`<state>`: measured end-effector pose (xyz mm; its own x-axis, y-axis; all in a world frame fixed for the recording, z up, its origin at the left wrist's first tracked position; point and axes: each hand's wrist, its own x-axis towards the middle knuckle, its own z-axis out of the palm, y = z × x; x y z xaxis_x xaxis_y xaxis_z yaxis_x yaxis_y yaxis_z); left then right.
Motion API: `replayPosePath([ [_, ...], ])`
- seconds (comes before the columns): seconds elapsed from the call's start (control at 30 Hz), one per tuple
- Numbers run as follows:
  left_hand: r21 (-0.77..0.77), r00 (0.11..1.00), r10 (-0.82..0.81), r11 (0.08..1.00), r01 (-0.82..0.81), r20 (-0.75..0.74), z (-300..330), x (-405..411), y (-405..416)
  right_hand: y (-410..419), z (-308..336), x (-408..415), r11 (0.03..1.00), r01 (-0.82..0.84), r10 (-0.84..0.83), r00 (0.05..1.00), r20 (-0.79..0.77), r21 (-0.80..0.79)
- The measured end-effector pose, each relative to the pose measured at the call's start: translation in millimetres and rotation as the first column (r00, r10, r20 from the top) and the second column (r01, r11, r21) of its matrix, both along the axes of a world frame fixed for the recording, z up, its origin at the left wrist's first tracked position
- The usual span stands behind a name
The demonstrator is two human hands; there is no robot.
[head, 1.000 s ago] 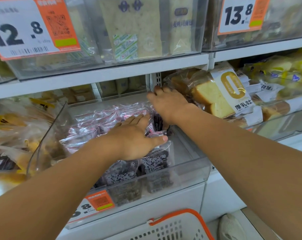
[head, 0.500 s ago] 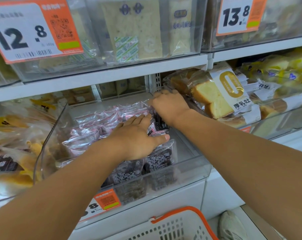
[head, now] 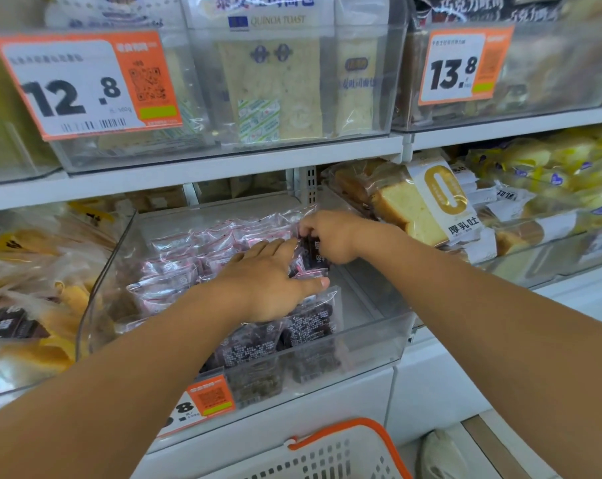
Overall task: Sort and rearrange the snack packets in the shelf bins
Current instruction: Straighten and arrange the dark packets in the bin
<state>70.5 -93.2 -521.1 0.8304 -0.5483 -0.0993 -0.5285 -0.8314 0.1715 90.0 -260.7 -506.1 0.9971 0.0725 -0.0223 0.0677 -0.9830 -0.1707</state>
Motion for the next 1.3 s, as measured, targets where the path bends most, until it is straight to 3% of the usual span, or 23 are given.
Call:
replayPosePath([
  [0.1,-0.056,1.000,-0.012,0.998,0.010,-0.026,2.6,-2.2,0.7,-2.4,15.2,-10.7,0.999,-0.033,0.032,0.998,-0.054,-0.013],
  [0.2,-0.295,0.997,-0.074,0.953,0.065,-0.023,16.2,-12.3,17.6,-4.6,25.8,-33.7,0.999,-0.036,0.036,0.999,0.037,0.008],
  [0.33,-0.345,0.959,-0.126,0.915,0.212,0.256,38.4,-52.5,81.2,0.4,21.9,-89.9,0.997,-0.074,0.070,0.952,0.299,0.002],
  [0.43,-0.313,0.885,-0.121,0.906,0.284,0.450,40.3,-89.4,162.8,36.9,20.5,-128.5,0.971,-0.238,0.212,0.842,0.496,-0.011],
  [0.53,-0.295,0.859,0.030,0.945,0.143,0.511,29.4,-100.6,254.8,123.7,29.6,-150.5,0.889,-0.423,0.316,0.845,0.432,0.176],
  [0.67,-0.475,0.810,0.503,0.816,-0.329,0.302,16.1,-85.1,363.2,261.3,46.2,-139.2,0.636,-0.635,0.594,0.766,0.246,0.439],
  [0.7,-0.460,0.784,0.559,0.790,-0.405,0.268,10.4,-80.3,382.2,291.9,47.0,-122.3,0.630,-0.636,0.608,0.761,0.226,0.446],
  [0.77,-0.407,0.752,0.603,0.778,-0.480,0.266,0.6,-73.4,403.6,348.8,43.6,-83.5,0.696,-0.592,0.585,0.795,0.157,0.406],
  [0.83,-0.392,0.749,0.610,0.775,-0.496,0.259,-3.9,-65.7,406.5,391.6,31.2,-43.6,0.797,-0.490,0.535,0.844,-0.035,0.352],
  [0.93,-0.321,0.760,0.611,0.782,-0.535,0.223,-2.0,-46.3,395.7,426.4,12.8,-7.4,0.896,-0.443,0.435,0.876,-0.209,0.006],
  [1.0,-0.264,0.727,0.657,0.750,-0.606,0.199,-0.2,-32.1,391.4,424.8,2.2,9.9,0.913,-0.399,0.377,0.904,-0.201,-0.083],
  [1.1,-0.216,0.701,0.705,0.705,-0.676,0.108,1.9,-12.2,388.3,392.9,-7.6,31.7,0.983,-0.178,0.179,0.984,-0.018,0.040],
  [1.17,-0.236,0.719,0.694,0.691,-0.684,-0.052,0.3,2.2,384.4,378.0,-3.0,38.1,0.987,-0.122,0.126,0.992,-0.031,0.108],
  [1.23,-0.255,0.700,0.689,0.655,-0.712,-0.185,-0.8,12.3,378.2,378.3,4.0,39.1,0.985,-0.125,0.141,0.980,-0.141,0.117],
  [1.3,-0.284,0.683,0.709,0.628,-0.725,-0.176,-2.0,17.6,374.7,389.4,6.1,38.3,0.977,-0.099,0.130,0.978,-0.164,0.187],
])
